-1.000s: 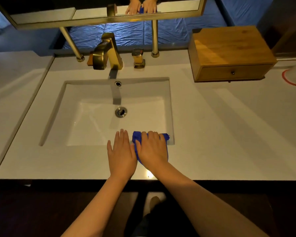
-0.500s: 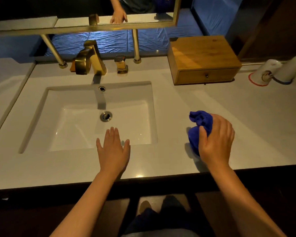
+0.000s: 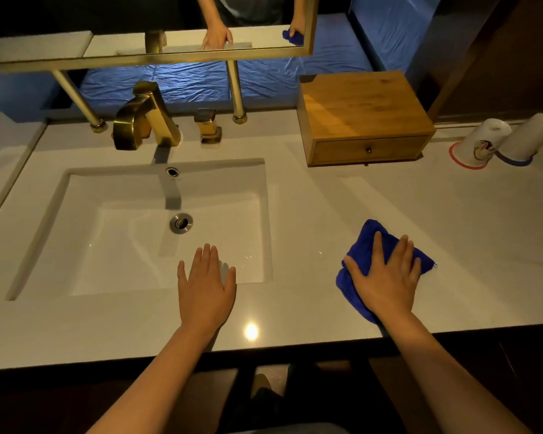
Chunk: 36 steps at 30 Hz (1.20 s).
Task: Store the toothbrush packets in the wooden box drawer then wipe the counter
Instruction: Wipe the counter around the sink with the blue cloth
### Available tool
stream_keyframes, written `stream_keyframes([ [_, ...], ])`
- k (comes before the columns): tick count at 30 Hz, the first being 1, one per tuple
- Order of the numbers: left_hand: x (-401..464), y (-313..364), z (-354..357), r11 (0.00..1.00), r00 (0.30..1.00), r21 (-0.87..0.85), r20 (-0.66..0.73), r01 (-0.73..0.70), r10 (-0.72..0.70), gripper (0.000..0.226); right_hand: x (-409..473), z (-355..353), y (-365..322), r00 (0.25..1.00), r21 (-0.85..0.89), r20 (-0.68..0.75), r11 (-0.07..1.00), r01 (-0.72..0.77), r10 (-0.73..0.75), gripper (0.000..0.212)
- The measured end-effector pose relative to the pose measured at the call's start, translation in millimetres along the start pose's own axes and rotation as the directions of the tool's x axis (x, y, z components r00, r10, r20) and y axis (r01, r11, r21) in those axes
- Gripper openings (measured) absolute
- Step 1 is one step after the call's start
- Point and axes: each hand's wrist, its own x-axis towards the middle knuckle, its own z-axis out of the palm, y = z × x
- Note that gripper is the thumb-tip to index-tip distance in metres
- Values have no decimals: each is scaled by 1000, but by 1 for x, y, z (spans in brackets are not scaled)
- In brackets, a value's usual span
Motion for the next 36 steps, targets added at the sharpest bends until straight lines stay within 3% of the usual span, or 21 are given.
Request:
stream_keyframes([
  [2,0,0,1,1000,1000,3,1,-1,1,70,-2,4,-15,999,-16,-12,999,31,-31,93],
  [5,1,0,1,1000,1000,10,3,2,-2,70,-7,14,-62,978,10,-20,978,209,-209,83],
  [11,3,0,2,1000,999,2,22,25,-25,69,2,31,-158,851,46,29,851,522,-524,60],
  [13,3,-1,2,999,999,15,24,29,-29,69,6,34,-169,808,46,55,810,585,-587,57],
  [16,4,-2,2,999,999,29,29,30,-31,69,8,31,-177,754,182,36,746,641,-656,54],
  [19,4,-2,1,999,999,19,30,31,-31,69,5,20,-168,808,438,-32,718,541,-588,54],
  [22,4,-1,1,1000,999,3,36,27,-27,69,0,-4,-138,932,737,-73,610,291,-356,56],
  [25,3,-1,-1,1000,999,8,34,24,-24,68,6,-29,-91,982,834,-135,520,183,-130,54],
  [28,3,-1,-1,1000,999,15,37,20,-21,68,28,-39,-45,979,763,-204,625,165,-9,52],
  [31,3,0,-2,999,999,28,38,15,-16,67,56,-32,-15,994,648,-102,760,44,29,55],
  [34,3,0,-3,999,999,35,44,14,-16,67,76,-14,-6,997,249,-74,968,37,-19,57],
  [36,3,0,-3,999,999,36,51,14,-16,67,86,-4,-13,995,88,-77,994,64,-57,59],
])
